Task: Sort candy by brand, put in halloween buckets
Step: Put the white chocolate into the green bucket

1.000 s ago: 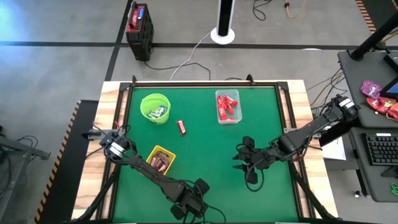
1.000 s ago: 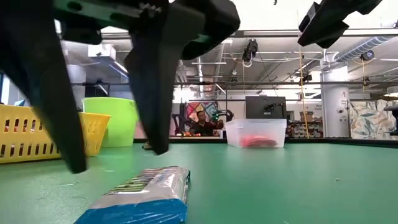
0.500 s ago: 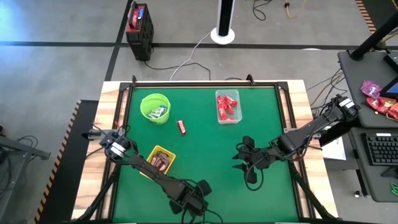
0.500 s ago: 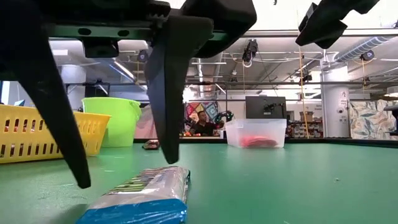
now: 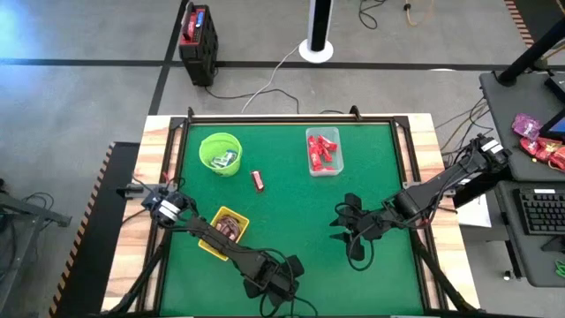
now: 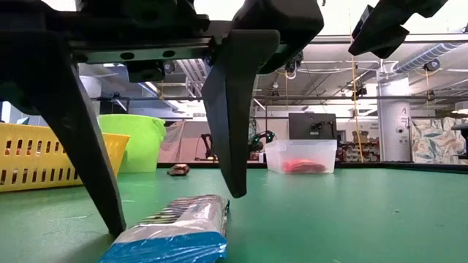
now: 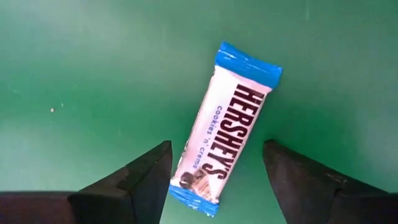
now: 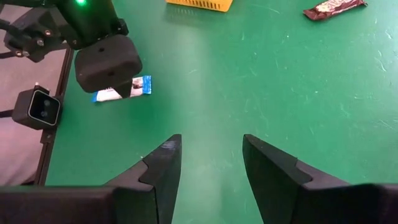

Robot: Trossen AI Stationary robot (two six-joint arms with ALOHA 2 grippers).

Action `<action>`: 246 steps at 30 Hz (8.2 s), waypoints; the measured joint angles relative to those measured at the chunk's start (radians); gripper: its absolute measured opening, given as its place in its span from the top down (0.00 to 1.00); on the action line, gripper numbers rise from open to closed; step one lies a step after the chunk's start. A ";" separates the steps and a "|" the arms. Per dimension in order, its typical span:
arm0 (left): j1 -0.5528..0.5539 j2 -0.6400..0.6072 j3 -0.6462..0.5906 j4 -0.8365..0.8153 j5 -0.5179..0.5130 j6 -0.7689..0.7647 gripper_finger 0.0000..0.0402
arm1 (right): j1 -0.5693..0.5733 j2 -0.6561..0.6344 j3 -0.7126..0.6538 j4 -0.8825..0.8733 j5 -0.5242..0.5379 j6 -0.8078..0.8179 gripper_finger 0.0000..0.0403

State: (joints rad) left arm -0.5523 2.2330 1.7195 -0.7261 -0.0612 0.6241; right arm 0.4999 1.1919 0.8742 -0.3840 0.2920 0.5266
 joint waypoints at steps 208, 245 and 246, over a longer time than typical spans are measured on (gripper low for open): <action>-0.080 -0.246 -0.431 0.203 -0.444 -1.032 1.00 | -0.075 0.661 -0.035 0.895 -0.108 -0.397 0.52; -0.067 -0.244 -0.519 0.276 -0.401 -1.074 1.00 | -0.141 0.835 0.058 0.996 -0.152 -0.372 0.51; -0.067 -0.244 -0.520 0.279 -0.401 -1.074 1.00 | -0.141 0.835 0.058 0.996 -0.153 -0.380 0.52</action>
State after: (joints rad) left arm -0.6197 1.9888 1.1995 -0.4467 -0.4625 -0.4503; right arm 0.3592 2.0270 0.9321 0.6117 0.1395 0.1470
